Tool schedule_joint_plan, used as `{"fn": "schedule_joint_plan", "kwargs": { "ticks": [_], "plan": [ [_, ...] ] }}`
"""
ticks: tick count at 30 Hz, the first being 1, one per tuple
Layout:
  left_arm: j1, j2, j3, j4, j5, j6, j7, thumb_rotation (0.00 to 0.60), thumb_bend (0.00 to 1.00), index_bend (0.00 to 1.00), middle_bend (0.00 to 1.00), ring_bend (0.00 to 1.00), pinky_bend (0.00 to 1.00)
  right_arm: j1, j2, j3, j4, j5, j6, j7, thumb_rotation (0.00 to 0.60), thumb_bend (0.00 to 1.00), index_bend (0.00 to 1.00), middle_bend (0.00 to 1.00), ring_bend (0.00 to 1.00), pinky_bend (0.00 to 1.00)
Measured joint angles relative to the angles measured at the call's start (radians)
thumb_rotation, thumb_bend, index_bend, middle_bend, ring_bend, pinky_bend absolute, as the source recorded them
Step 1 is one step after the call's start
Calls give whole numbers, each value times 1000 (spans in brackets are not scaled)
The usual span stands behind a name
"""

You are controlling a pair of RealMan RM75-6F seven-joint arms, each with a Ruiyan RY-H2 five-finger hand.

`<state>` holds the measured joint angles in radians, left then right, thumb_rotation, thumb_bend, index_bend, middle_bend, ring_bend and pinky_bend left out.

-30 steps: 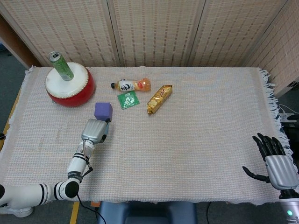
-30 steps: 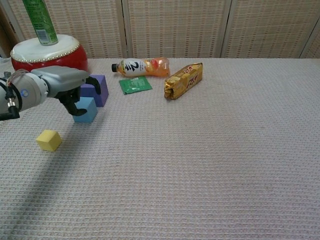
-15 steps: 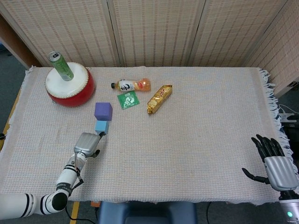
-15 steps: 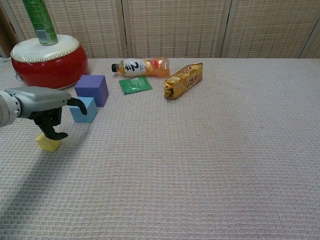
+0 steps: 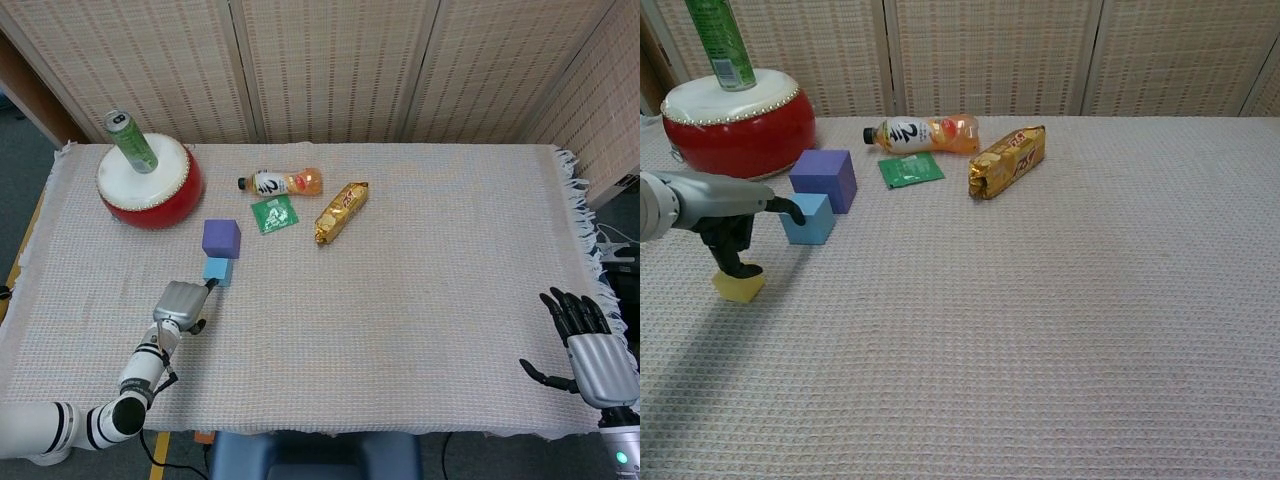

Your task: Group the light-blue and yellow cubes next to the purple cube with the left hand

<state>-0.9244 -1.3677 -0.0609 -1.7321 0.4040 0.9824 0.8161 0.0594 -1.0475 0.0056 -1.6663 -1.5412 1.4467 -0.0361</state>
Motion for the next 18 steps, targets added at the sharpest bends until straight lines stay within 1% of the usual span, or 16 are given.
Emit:
{"fn": "schedule_joint_plan", "kwargs": {
  "ticks": [6, 9, 13, 18],
  "plan": [
    [-24, 11, -1, 6, -68, -38, 0, 600, 385, 118, 1000, 1000, 1000, -2, 0, 2, 1, 1, 5, 3, 345, 0, 0, 0, 0, 0],
    [-41, 18, 1, 19, -103, -66, -7, 600, 384, 95, 1000, 1000, 1000, -2, -1, 4, 3, 6, 3, 2, 345, 0, 0, 0, 0, 0],
    [-59, 25, 8, 31, -123, -87, -20, 600, 383, 63, 1000, 1000, 1000, 0, -3, 5, 4, 7, 1, 2, 346, 0, 0, 0, 0, 0],
    [-75, 29, 23, 42, -132, -103, -32, 600, 384, 53, 1000, 1000, 1000, -2, -9, 9, 14, 3, 14, 9, 345, 0, 0, 0, 0, 0]
  ]
}}
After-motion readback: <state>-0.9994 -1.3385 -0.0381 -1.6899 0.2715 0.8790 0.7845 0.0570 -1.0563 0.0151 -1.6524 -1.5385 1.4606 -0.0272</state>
